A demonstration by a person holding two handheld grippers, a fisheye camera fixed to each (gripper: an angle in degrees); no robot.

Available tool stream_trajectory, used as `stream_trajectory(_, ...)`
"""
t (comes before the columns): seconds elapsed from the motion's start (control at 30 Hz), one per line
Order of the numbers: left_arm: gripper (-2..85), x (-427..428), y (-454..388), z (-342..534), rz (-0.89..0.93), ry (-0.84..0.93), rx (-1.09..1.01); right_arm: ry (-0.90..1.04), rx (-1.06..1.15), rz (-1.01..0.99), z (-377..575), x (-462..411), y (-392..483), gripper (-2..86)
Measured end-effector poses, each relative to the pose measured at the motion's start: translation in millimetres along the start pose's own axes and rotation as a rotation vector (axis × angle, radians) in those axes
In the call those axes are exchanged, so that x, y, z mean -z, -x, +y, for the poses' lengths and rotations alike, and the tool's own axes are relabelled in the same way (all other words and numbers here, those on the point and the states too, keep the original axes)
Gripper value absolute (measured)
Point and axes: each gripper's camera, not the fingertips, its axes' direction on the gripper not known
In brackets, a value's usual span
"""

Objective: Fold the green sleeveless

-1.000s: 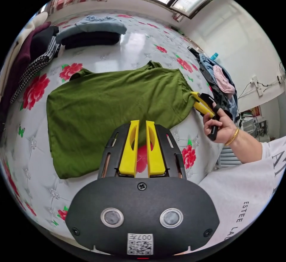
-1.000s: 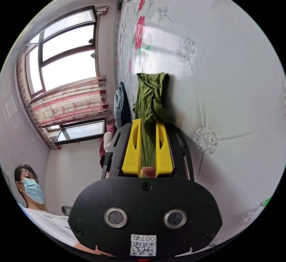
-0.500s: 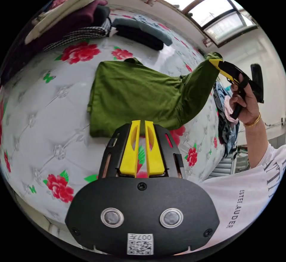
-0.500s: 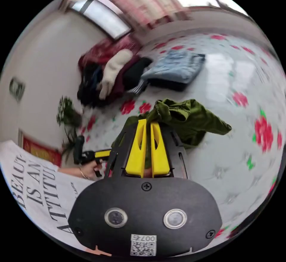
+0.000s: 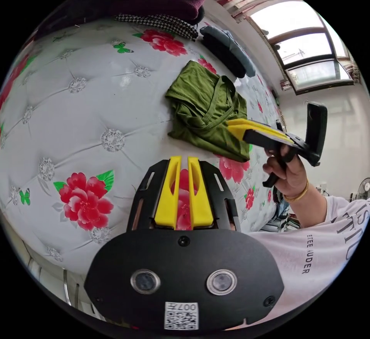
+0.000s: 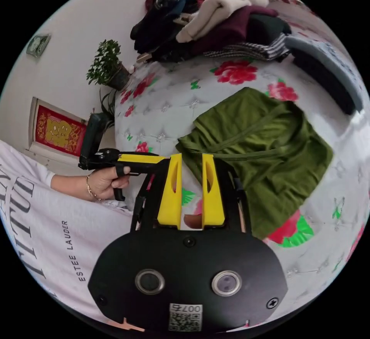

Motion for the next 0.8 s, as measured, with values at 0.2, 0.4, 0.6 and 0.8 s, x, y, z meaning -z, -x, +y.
stream_trajectory(0.2,5.1,4.7,5.7,-9.6,0.005,-0.033,-0.041,-0.079,-0.214,0.053,-7.1,27.1,-62.6,3.0)
stream_trajectory(0.4,6.1,5.7,15.0,-12.0,-0.003,-0.023,-0.047,-0.059,-0.084,0.094,-29.0,-11.4,-28.7,3.2)
stream_trajectory(0.6,6.2,0.5,23.0,-8.3,-0.028,0.009,-0.054,0.147,-0.059,0.103,-56.3,-72.8,-20.4,3.3)
stream_trajectory(0.8,5.9,-2.8,36.2,-6.5,-0.008,0.022,-0.015,0.043,-0.047,0.111,-53.1,-64.4,-21.7,2.6)
